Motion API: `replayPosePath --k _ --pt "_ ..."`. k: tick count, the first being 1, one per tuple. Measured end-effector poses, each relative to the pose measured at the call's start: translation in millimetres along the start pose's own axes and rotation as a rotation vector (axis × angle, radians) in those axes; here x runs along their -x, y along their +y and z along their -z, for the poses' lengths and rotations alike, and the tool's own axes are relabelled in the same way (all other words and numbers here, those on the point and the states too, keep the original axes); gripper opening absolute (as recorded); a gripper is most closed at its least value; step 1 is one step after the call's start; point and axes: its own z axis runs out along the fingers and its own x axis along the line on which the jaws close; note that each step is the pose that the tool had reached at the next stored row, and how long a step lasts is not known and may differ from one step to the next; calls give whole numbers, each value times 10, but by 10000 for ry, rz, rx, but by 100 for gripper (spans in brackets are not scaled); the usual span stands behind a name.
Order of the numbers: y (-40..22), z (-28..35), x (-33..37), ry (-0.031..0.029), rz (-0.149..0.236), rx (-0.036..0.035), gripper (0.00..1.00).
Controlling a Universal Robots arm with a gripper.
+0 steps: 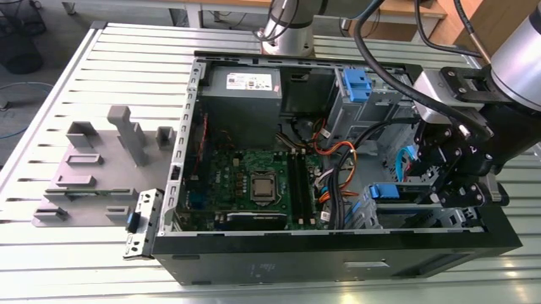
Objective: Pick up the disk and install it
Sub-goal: 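Insert the first disk wire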
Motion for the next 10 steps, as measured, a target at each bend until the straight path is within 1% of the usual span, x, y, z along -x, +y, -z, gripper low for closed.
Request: replayPosePath --k 7,8,10 --pt "0 1 0 0 0 0 48" --pt "0 7 0 5 0 0 48" --pt "1 41 1 4 0 0 48"
